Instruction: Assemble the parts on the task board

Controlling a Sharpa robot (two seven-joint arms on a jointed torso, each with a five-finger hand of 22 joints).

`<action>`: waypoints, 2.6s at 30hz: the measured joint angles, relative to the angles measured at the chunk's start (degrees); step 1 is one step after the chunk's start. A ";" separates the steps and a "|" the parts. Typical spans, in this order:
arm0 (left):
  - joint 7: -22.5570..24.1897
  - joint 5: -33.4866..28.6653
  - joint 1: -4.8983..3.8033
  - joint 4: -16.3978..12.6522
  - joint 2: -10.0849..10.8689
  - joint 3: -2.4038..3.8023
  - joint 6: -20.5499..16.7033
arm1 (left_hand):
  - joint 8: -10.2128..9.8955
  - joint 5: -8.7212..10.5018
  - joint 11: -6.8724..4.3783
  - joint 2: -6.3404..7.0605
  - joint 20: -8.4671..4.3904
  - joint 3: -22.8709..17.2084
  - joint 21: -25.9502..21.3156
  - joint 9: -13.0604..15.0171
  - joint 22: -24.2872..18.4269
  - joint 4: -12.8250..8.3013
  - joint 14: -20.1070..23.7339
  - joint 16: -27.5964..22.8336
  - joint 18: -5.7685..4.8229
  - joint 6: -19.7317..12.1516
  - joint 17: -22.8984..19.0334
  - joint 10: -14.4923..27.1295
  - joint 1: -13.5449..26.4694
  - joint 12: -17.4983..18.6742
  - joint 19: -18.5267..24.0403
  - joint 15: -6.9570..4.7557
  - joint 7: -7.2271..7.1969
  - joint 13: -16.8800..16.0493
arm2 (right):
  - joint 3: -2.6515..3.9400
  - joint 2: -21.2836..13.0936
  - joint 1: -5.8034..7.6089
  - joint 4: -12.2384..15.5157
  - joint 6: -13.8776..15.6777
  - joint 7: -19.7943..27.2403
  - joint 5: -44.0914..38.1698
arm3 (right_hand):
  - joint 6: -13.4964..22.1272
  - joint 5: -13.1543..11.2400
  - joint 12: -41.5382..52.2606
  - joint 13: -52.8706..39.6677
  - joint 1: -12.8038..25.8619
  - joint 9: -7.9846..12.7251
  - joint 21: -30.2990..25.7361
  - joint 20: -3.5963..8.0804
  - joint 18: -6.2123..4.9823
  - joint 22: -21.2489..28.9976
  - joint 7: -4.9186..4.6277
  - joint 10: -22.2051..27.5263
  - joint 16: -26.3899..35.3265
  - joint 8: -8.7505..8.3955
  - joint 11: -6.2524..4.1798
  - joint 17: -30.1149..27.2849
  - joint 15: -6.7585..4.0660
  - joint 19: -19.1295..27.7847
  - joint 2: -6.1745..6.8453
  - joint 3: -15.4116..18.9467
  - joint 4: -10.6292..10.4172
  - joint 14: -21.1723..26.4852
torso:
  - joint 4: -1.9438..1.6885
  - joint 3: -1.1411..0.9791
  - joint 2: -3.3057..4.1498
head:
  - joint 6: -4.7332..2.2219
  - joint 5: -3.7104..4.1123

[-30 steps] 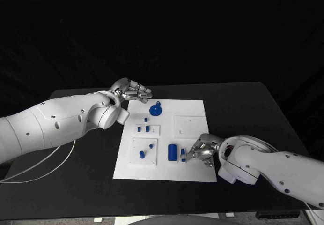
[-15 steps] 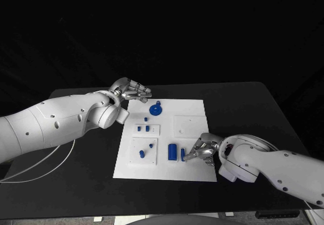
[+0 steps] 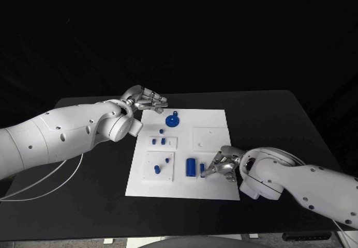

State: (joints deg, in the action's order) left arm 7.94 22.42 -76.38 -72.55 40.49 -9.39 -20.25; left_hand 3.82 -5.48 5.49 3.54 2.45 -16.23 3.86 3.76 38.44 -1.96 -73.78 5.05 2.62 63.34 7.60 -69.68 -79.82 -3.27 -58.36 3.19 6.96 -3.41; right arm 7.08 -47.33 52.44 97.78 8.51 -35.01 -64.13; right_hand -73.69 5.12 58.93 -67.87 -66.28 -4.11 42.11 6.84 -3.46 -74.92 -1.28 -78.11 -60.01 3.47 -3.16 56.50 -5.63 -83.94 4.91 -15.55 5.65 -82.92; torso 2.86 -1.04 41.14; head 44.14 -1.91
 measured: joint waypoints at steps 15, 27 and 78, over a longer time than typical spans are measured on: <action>-0.12 0.00 0.00 -0.06 0.17 -0.02 0.01 | 0.00 0.00 0.00 0.00 0.00 0.00 0.00 0.00 -0.13 0.32 0.00 0.00 0.00 -0.19 -0.01 0.00 0.00 0.00 0.00 0.00 0.20 0.00 | -0.10 0.06 -0.12 -0.29 0.36 -0.49 -0.86 | -0.17 10.25 0.00 -0.10 2.28 -0.06 0.24 0.00 0.00 0.01 0.15 0.00 0.00 0.01 -0.01 -0.04 0.01 0.00 -2.75 -3.06 3.86 0.01 | 0.06 -0.04 0.00 | 0.25 -0.05; -0.15 0.00 0.00 -0.07 0.17 -0.03 0.02 | 0.00 0.00 0.00 0.00 0.00 -0.01 0.00 0.00 -0.13 0.32 0.00 0.00 0.00 -0.20 0.04 0.00 0.00 0.00 0.00 0.00 0.20 0.00 | -0.09 -0.52 -0.14 -0.46 1.14 -0.19 -0.28 | -0.06 7.47 0.00 0.11 4.11 -0.08 0.23 0.00 -0.01 0.01 0.04 0.00 0.00 0.12 -0.01 -0.33 0.04 0.00 -0.04 -1.45 -0.57 0.03 | 0.08 -0.02 -0.04 | -0.09 0.09; 11.52 -23.06 5.13 4.50 -2.20 3.05 -1.56 | -3.21 4.67 -4.81 -3.71 -0.65 16.81 -3.05 -3.31 -36.71 1.96 64.88 -4.40 -0.46 -54.50 -7.15 58.68 46.89 2.67 51.54 -2.40 -6.29 2.97 | 0.92 9.07 9.26 -32.64 8.74 47.66 40.28 | 65.39 -2.97 -58.30 67.44 48.39 3.65 -41.47 -8.60 1.43 74.44 0.35 69.19 59.42 -2.70 4.16 -56.05 6.60 76.89 -5.43 15.86 -4.49 71.79 | -0.86 0.83 -6.73 | -9.54 0.53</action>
State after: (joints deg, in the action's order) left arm 19.46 -0.65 -71.25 -68.05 38.28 -6.34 -21.81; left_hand 0.62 -0.81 0.69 -0.17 1.80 0.58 0.81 0.45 1.73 0.00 -8.91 0.65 2.16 8.84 0.45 -10.99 -32.93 -0.60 -6.82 0.79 0.66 -0.44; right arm 7.99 -38.26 61.70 65.13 17.24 12.66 -23.86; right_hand -8.29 2.15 0.63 -0.42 -17.89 -0.46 0.65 -1.76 -2.03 -0.48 -0.93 -8.92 -0.60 0.77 1.01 0.46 0.97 -7.05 -0.51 0.30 1.16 -11.13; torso 2.00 -0.20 34.40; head 34.60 -1.38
